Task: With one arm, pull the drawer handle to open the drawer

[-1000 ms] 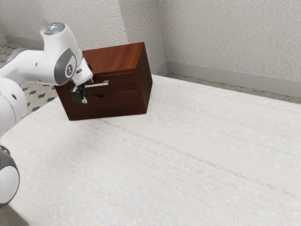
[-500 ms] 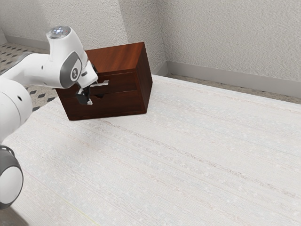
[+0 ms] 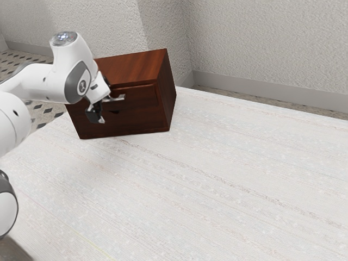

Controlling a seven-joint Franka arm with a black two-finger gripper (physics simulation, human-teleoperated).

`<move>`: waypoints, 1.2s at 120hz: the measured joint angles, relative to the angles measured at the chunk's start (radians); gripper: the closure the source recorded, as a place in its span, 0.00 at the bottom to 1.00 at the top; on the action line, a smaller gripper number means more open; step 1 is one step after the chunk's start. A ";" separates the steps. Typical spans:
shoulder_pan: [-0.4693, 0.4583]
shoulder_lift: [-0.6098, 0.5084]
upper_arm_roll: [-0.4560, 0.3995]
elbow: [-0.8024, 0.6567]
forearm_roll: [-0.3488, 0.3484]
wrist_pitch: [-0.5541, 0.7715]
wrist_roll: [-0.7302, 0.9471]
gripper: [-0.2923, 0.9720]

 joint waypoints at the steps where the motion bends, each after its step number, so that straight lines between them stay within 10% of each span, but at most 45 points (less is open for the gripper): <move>1: 0.000 -0.002 0.000 -0.003 0.000 0.000 0.000 0.27; 144: -0.091 -0.439 0.008 -0.533 0.055 -0.003 0.037 0.24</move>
